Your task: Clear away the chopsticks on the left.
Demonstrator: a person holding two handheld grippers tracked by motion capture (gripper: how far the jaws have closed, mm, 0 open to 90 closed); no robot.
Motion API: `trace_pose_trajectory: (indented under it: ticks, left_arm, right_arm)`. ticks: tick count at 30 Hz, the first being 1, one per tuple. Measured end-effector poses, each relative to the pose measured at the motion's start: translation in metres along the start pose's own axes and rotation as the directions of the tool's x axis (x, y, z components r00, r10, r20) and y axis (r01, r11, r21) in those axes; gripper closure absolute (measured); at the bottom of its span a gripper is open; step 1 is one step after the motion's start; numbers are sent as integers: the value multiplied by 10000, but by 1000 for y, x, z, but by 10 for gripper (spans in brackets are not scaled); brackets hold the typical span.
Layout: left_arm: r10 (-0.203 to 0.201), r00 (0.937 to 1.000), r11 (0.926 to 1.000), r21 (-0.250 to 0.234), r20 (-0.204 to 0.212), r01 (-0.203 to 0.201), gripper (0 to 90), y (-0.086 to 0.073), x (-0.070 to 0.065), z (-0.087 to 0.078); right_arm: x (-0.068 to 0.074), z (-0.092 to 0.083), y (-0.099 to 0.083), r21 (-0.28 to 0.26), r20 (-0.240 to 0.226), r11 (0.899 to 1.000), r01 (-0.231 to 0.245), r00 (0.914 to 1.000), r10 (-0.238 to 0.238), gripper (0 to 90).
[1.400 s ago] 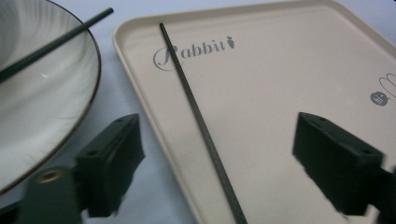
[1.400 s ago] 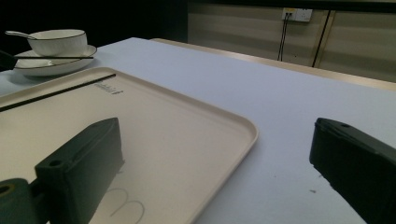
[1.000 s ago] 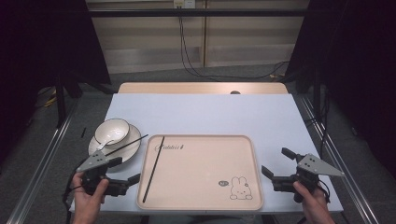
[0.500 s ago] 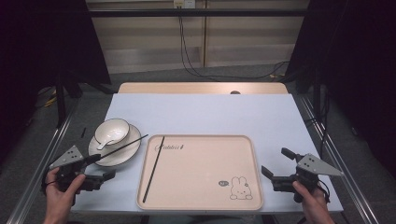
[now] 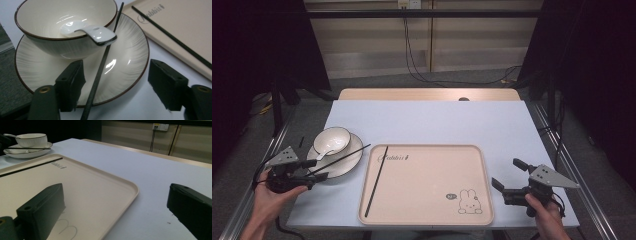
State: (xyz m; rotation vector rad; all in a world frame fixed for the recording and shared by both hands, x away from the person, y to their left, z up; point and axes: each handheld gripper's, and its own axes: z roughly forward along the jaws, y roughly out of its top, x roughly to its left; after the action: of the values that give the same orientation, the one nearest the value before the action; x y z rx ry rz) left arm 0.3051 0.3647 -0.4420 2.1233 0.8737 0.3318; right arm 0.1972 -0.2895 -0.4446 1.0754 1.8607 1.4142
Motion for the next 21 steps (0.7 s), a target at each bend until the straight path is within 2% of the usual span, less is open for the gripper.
trace_pose_trajectory:
  ticks: [1,2,5,7,12,13,14,16,20,21]
  left_arm:
    - [156,9998,9998,114,-110,-155,346,0,1,2]
    - [169,9998,9997,161,48,-170,411,0,3,4]
    - [324,9994,9994,138,-88,-323,490,3,6,8]
    - [401,9992,9989,242,67,-403,545,6,8,11]
    - [588,9982,9957,711,106,-594,641,9,12,19]
    - [558,9982,9963,642,232,-572,651,8,12,21]
    - [572,9983,9962,658,117,-578,674,8,11,23]
    - [695,9975,9942,818,139,-704,678,8,11,25]
    - [657,9976,9946,794,207,-671,721,8,10,30]
    - [753,9967,9937,804,306,-776,738,9,10,30]
  right_arm:
    - [0,0,0,4,-6,10000,7,10000,-7,11]
    - [0,0,0,7,-17,10000,16,10000,-16,11]
    - [0,0,0,3,-25,10000,22,10000,-22,11]
    - [0,0,0,6,7,10000,24,10000,-24,11]
    - [0,0,0,-5,-20,10000,15,10000,-15,11]
    - [0,0,0,-4,-28,10000,19,10000,-19,11]
    - [0,0,0,-4,-30,10000,25,10000,-25,11]
    - [0,0,0,-11,-29,10000,20,10000,-20,11]
    - [0,0,0,-1,-25,10000,23,10000,-23,11]
    - [0,0,0,-4,-22,10000,9,10000,-9,11]
